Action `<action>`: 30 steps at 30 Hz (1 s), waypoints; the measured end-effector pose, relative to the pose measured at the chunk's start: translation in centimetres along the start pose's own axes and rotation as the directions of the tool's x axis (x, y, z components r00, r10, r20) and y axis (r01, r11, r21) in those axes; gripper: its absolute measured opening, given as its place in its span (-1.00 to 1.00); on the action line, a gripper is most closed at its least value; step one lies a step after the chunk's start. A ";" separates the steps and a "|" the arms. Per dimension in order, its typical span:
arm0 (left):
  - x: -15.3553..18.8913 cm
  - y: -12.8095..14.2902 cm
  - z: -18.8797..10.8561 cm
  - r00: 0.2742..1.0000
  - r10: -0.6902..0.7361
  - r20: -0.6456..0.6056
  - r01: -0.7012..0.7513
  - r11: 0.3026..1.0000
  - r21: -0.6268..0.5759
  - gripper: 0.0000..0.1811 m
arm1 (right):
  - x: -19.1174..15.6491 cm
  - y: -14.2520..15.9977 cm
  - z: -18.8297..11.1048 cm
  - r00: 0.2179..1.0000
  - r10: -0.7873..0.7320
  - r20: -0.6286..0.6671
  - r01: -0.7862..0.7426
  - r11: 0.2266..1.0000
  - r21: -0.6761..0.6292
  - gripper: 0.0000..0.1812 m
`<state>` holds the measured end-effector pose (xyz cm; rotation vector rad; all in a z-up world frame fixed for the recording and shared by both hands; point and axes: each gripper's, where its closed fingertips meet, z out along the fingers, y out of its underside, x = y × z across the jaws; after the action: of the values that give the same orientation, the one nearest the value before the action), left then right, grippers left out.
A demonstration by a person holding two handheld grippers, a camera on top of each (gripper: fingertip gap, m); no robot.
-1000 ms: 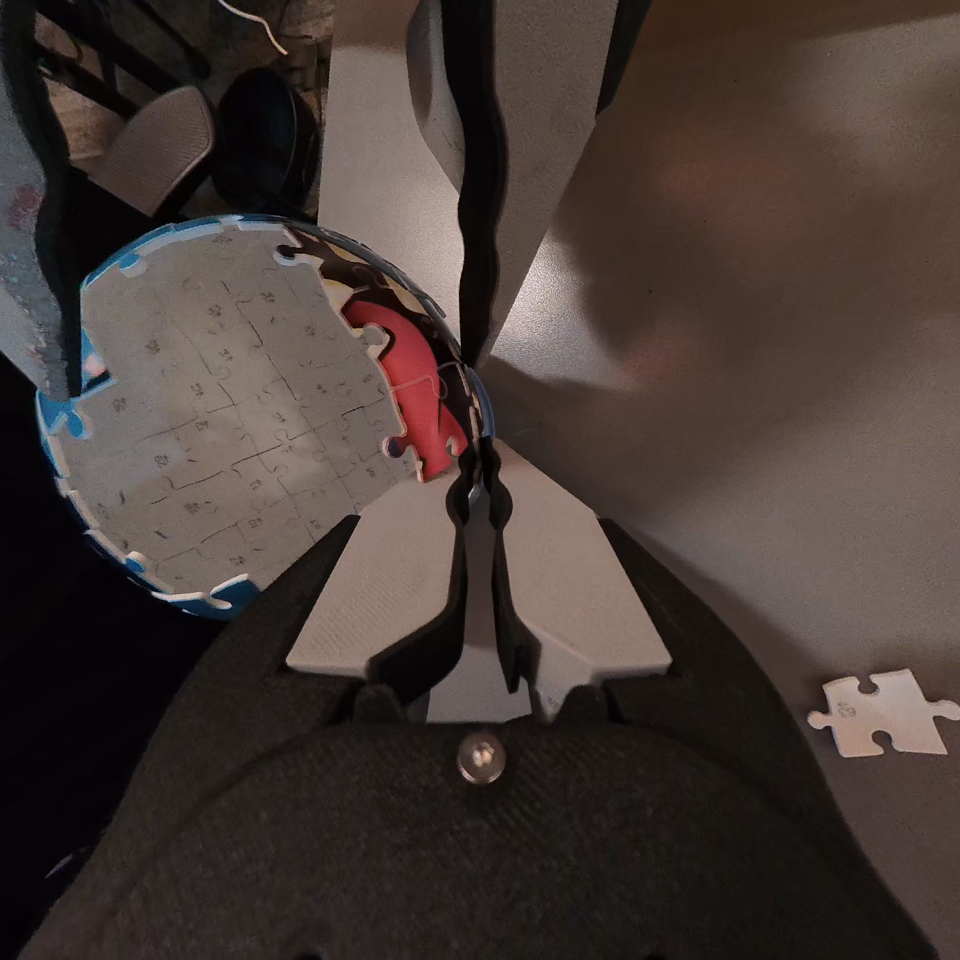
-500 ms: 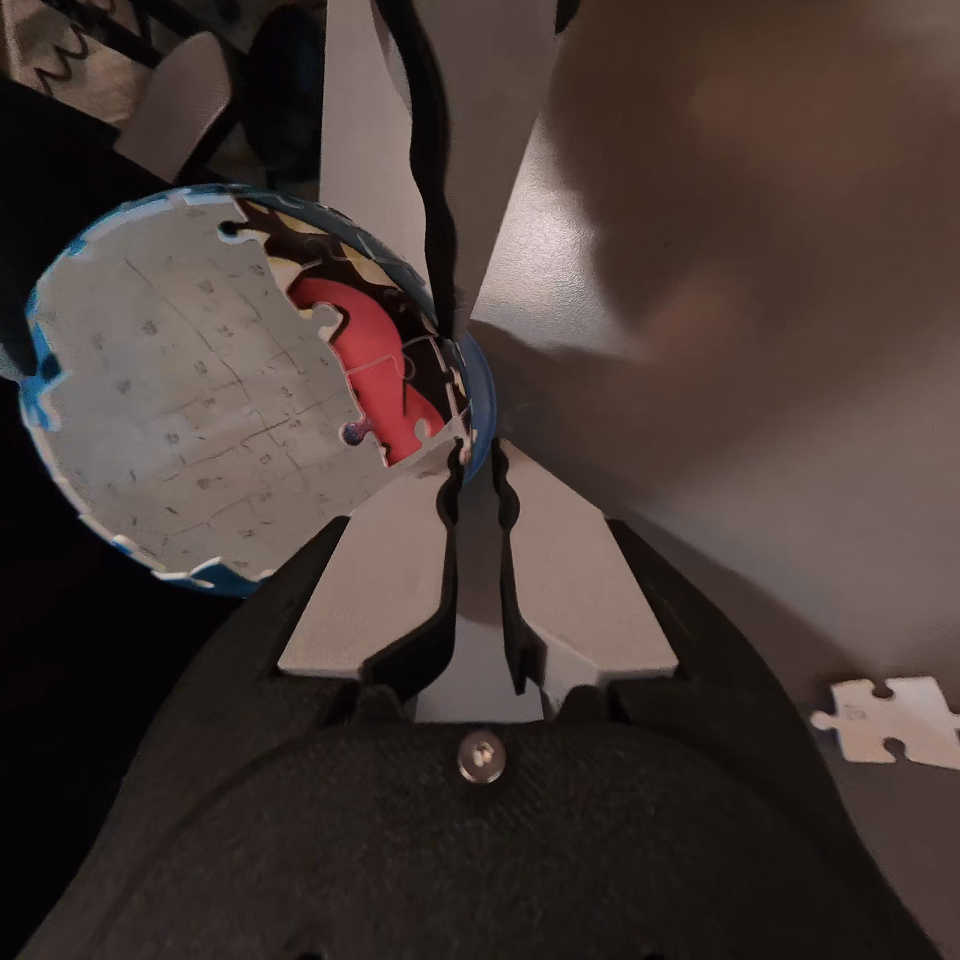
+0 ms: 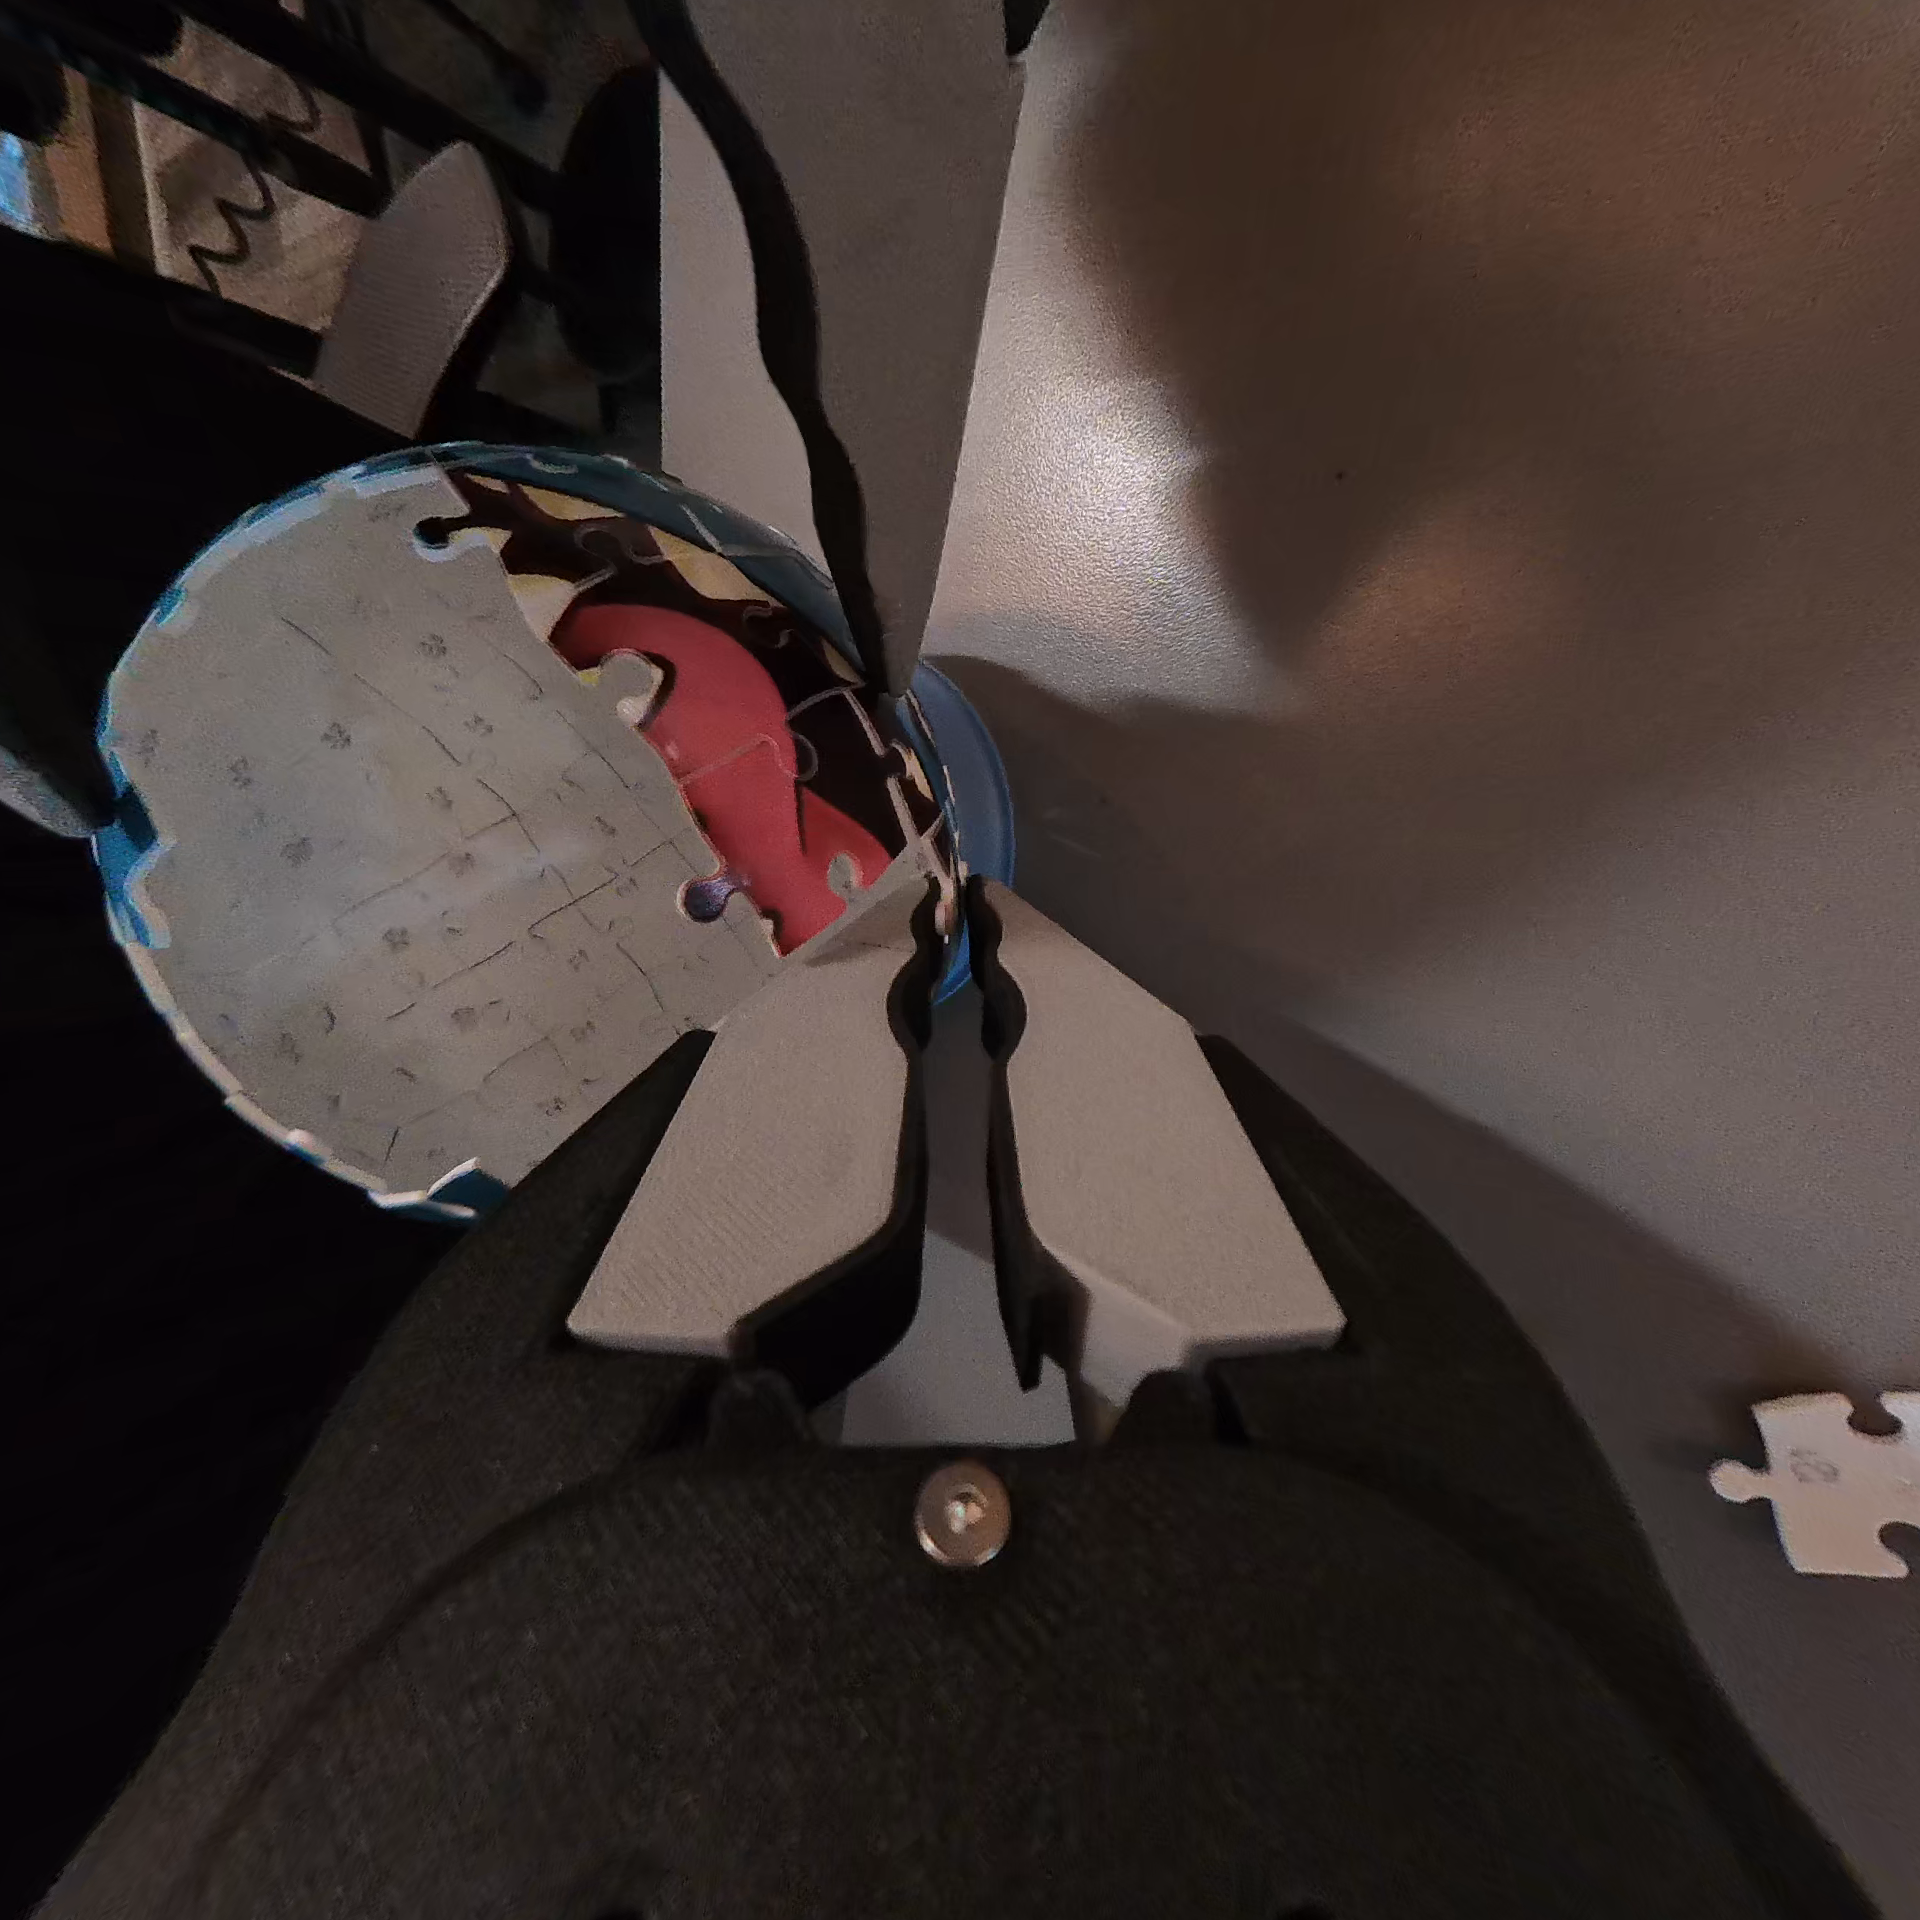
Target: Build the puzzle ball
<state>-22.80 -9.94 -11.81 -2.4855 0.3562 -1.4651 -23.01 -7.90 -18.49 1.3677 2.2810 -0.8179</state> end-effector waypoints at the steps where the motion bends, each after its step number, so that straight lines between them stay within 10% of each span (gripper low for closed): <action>1: 0.0 -0.1 0.0 1.000 0.000 0.001 0.000 1.000 0.005 -0.03 | 0.0 0.0 -0.1 1.000 -0.006 -0.012 0.007 1.000 0.006 -0.99; 30: 2.2 -0.6 -3.4 0.997 0.066 0.038 -0.072 0.973 0.219 -0.11 | 0.1 -0.1 -2.3 0.988 -0.088 -0.128 0.104 0.986 0.127 -0.75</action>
<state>-24.74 -10.32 -8.19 -2.2941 0.2564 -1.3587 -23.15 -6.38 -16.77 1.4099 2.4413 -0.9582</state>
